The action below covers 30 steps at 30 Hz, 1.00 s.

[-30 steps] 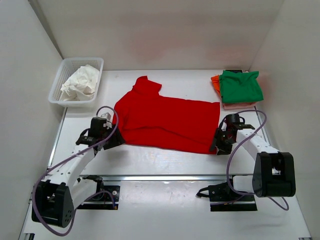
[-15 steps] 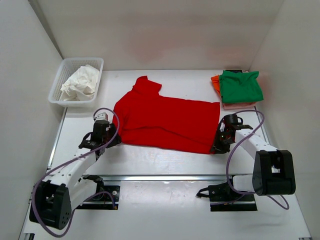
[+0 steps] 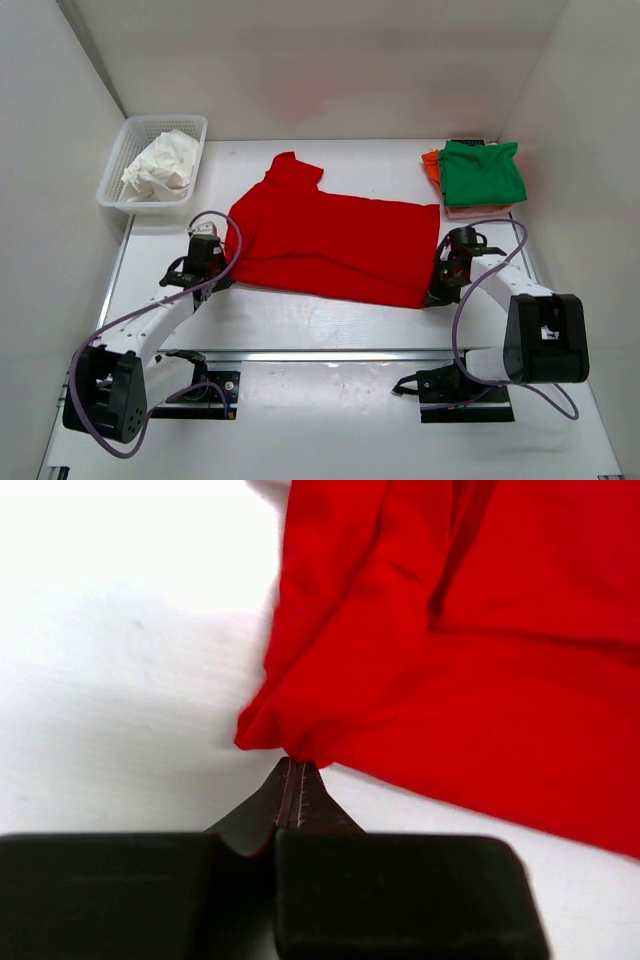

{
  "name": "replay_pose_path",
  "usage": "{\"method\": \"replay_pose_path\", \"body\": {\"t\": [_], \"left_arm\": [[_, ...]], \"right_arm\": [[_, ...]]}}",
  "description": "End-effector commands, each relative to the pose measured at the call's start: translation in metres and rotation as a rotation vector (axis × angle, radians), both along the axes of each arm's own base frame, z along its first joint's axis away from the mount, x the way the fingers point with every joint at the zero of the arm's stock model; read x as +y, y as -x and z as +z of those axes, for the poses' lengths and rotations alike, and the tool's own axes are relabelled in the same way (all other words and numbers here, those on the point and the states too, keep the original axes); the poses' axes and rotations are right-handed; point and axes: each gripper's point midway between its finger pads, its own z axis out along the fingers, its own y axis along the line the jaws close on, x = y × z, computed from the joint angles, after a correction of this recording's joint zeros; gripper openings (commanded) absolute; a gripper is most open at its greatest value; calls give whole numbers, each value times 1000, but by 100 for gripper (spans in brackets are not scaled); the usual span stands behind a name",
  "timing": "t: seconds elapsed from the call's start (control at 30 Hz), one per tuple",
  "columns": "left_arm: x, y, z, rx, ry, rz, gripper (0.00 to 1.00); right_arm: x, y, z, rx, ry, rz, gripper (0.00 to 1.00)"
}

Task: Fold and stack the t-shirts
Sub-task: Fold the flattened tshirt in 1/3 of the way

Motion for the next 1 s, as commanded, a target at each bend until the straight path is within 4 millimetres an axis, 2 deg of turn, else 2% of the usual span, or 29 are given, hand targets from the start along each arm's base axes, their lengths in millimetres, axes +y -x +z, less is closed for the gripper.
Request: {"method": "replay_pose_path", "body": {"t": [0.0, 0.03, 0.07, 0.17, 0.23, 0.3, 0.37, 0.47, 0.57, 0.6, 0.67, 0.7, 0.73, 0.9, 0.97], "left_arm": [[14, -21, 31, -70, -75, 4, 0], [14, -24, 34, -68, -80, -12, 0], [18, -25, 36, -66, -88, -4, 0], [19, -26, 33, -34, -88, -18, 0], [17, -24, 29, -19, -93, -35, 0], [10, -23, 26, -14, -81, -70, 0], [7, -20, 21, 7, -84, -95, 0], [-11, -19, 20, 3, -30, -175, 0], [-35, -16, 22, -7, 40, -288, 0], [-45, -17, 28, -15, 57, -343, 0], [-56, -13, 33, -9, 43, -413, 0], [-61, -17, 40, -19, 20, -444, 0], [-54, -14, 39, 12, -16, -438, 0], [-9, -36, 79, -46, -74, -337, 0], [4, -39, 92, -83, -126, -325, 0]], "right_arm": [[-11, 0, 5, 17, 44, 55, 0], [-17, -6, 8, 6, 45, 40, 0], [-22, -4, 10, 18, 49, 24, 0], [-33, -10, 14, 11, 59, 27, 0], [-47, -16, 15, 10, 82, 5, 0], [-56, -15, 14, 31, 84, -2, 0], [-61, -23, 17, 23, 75, -16, 0], [-67, -43, 28, -24, 61, -31, 0], [-64, -59, 36, -44, 59, -20, 0], [-62, -60, 34, -26, 54, -17, 0], [-61, -71, 37, -41, 57, -10, 0], [-62, -72, 35, -31, 51, -15, 0], [-64, -75, 37, -35, 50, -22, 0], [-78, -76, 31, -14, 58, -55, 0], [-86, -75, 35, -29, 63, -65, 0]]}}
